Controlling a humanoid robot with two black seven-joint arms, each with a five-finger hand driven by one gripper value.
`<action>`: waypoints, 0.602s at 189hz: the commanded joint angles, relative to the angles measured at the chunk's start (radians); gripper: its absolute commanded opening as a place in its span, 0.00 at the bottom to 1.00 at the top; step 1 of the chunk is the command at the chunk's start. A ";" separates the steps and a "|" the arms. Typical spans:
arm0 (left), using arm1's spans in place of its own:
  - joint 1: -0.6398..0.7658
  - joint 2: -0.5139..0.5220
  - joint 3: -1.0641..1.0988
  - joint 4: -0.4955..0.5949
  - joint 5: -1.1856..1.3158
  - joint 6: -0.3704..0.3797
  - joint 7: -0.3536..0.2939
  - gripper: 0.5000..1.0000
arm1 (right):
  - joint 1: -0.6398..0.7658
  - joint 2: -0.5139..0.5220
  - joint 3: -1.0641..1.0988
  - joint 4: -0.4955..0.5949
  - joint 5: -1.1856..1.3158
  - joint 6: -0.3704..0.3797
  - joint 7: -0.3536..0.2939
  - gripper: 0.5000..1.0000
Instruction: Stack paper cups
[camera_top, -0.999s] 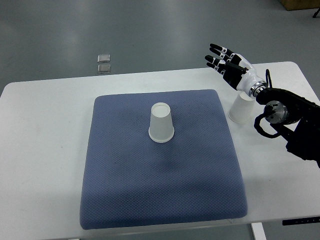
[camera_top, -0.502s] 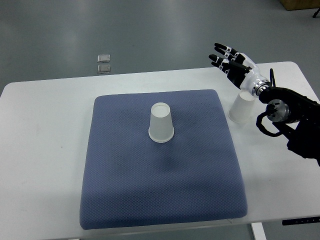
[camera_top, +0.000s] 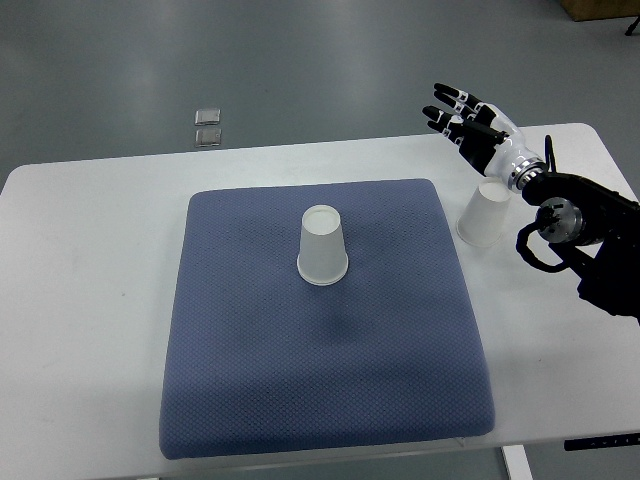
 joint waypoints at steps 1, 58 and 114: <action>0.000 0.000 0.000 0.000 0.000 0.000 0.000 1.00 | 0.007 -0.001 -0.001 0.000 0.000 0.002 -0.002 0.85; 0.000 0.000 0.000 0.000 0.000 0.000 0.000 1.00 | 0.012 0.005 0.000 -0.003 0.000 -0.003 0.005 0.85; 0.000 0.000 0.000 0.000 0.000 0.000 0.000 1.00 | 0.038 -0.057 -0.021 -0.002 -0.143 0.075 0.002 0.85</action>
